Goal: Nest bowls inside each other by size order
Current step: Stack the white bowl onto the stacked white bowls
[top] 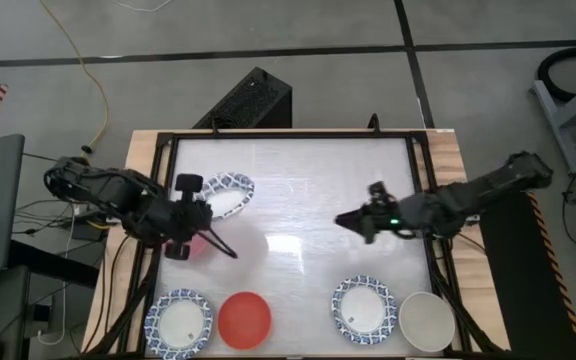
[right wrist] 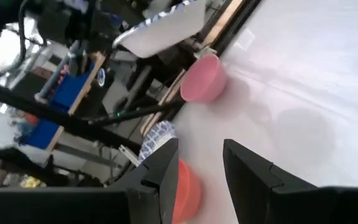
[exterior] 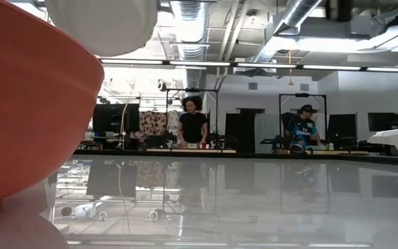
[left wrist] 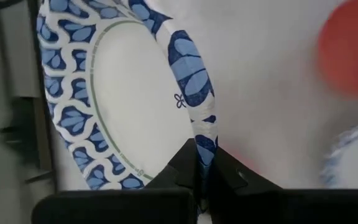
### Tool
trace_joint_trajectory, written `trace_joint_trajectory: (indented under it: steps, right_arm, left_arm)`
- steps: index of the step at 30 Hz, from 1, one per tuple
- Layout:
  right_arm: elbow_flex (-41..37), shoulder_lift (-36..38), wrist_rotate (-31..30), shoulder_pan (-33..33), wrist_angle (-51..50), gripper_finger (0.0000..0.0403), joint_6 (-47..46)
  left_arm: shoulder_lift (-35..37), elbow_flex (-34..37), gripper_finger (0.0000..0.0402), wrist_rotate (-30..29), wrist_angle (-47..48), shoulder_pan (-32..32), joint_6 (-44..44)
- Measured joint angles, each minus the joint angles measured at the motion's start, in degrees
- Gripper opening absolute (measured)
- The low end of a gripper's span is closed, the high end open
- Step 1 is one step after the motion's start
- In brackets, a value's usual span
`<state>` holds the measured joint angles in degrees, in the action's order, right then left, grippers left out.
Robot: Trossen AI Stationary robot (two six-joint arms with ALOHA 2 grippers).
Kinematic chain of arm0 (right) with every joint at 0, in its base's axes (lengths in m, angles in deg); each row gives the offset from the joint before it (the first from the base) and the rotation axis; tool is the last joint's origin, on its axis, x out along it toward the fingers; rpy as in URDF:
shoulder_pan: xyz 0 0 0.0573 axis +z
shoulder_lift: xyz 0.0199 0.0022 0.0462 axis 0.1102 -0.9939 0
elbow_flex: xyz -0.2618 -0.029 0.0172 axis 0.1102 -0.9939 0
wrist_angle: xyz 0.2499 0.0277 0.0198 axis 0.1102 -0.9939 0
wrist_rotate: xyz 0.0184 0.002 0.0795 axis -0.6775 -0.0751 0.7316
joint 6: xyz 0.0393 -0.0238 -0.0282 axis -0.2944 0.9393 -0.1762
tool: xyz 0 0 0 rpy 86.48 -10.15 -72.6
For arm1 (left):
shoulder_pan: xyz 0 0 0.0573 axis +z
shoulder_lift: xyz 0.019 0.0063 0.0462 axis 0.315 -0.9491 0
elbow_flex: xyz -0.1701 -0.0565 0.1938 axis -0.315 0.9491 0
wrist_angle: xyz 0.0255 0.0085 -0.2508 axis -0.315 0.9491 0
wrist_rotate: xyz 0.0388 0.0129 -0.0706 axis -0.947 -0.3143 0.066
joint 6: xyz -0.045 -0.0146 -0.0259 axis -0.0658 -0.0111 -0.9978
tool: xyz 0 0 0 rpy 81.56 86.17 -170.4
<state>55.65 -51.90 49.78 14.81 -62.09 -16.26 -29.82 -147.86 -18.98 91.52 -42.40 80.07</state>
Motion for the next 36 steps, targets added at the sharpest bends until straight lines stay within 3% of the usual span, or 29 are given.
trace_joint_trajectory:
  steps: [8, 12, 19, 22, 29, 36]
  right_arm:
    - [0.1, -14.5, 11.0, -11.6, 24.8, 0.0148, -1.9]
    - [1.3, -20.5, 16.1, -15.7, 31.4, 0.0148, -5.2]
    - [7.7, -28.8, 23.0, -16.9, 40.6, 0.0148, -0.4]
    - [9.4, -30.1, 25.7, -17.4, 42.2, 0.0148, -0.3]
    - [9.7, -29.6, 25.6, -18.8, 41.5, 0.0175, -0.6]
    - [9.7, -30.0, 25.0, -19.1, 31.6, 0.0226, -2.2]
  left_arm:
    - [-1.8, 0.4, 0.0, -11.3, 2.4, -6.7, 11.2]
    - [-1.8, 0.4, 0.0, -16.7, 2.3, -9.0, 15.4]
    - [-1.8, 0.7, 0.0, -18.5, 2.3, -9.4, 17.3]
    - [-1.8, 2.9, 0.0, -21.0, 2.4, -9.6, 16.4]
    - [-1.5, 10.4, 0.0, -22.2, 2.4, -12.6, 16.0]
    - [-1.6, 15.4, 0.0, -25.5, 2.2, -13.4, 13.8]
